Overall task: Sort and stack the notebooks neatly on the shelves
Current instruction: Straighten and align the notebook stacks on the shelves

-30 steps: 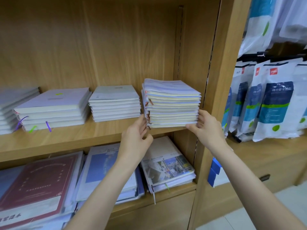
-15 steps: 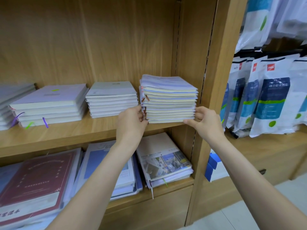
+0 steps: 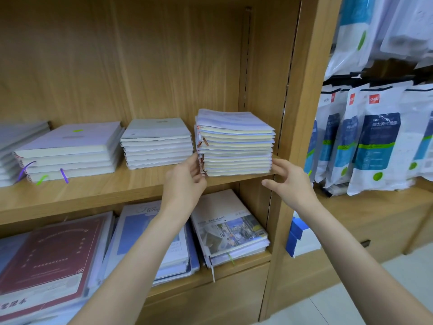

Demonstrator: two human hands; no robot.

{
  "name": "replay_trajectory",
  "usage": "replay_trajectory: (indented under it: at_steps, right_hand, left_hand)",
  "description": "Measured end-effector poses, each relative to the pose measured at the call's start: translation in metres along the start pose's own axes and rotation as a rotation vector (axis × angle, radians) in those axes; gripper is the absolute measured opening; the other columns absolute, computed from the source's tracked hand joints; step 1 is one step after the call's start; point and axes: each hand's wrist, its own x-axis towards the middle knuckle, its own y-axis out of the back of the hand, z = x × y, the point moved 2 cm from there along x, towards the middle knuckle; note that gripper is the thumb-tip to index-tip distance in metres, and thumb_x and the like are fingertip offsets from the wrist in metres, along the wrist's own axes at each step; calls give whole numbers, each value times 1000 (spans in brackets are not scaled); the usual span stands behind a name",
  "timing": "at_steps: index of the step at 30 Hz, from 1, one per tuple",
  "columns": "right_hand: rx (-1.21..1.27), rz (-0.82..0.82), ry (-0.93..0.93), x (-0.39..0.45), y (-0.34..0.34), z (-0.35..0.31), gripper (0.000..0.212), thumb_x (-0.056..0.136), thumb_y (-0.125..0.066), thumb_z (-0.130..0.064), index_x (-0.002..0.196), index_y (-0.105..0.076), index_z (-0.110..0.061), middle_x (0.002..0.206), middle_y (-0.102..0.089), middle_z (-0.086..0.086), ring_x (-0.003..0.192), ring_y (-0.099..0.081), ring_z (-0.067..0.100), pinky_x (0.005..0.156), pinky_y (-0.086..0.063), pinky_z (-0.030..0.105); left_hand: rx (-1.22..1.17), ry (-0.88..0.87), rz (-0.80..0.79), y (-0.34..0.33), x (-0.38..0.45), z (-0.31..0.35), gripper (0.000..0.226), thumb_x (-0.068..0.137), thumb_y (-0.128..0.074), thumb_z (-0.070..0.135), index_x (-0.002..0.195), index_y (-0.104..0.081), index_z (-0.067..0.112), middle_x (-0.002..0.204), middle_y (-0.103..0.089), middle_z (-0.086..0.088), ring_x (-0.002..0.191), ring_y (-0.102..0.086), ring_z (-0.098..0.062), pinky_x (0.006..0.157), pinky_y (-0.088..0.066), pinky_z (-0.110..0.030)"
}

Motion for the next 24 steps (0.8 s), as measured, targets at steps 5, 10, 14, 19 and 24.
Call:
replay_trajectory:
  at_steps: [5,10,14,19,24]
  right_hand:
    - [73,-13,24,4,8,-2,61,84,-69,-17,138,-42,-13,133,-55,0,129,-45,15,108,-35,37]
    - [333,-47,104,20,20,-36,76,86,-66,-13,148,-22,-17,148,-30,-8,133,-31,5,109,-30,26]
    - [464,-94,63,28,16,-48,65,87,-64,-13,144,-31,-13,136,-47,-3,118,-48,7,96,-41,22]
    - [425,-135,61,34,17,-48,57,90,-60,-13,141,-35,-12,127,-53,0,105,-55,5,85,-48,17]
    - [353,-106,93,41,28,-51,65,90,-60,-27,146,-27,-25,149,-31,-8,131,-33,11,101,-33,28]
  left_hand:
    - [-61,19,35,8,6,8,63,85,-59,0,142,-35,13,119,-54,2,106,-54,-4,90,-41,-12]
    - [0,-63,-39,6,22,20,83,83,-66,15,149,-18,22,122,-48,23,112,-49,-1,92,-41,-20]
    - [-78,-85,-98,-1,27,18,84,83,-65,4,149,-16,22,131,-53,11,113,-54,-2,101,-43,-24]
    - [-79,-101,-113,-5,23,15,91,84,-63,2,150,-2,21,127,-43,24,101,-48,17,81,-37,1]
    - [-215,-41,-83,16,27,8,82,88,-61,8,149,-8,22,142,-18,23,125,-21,7,96,-28,-8]
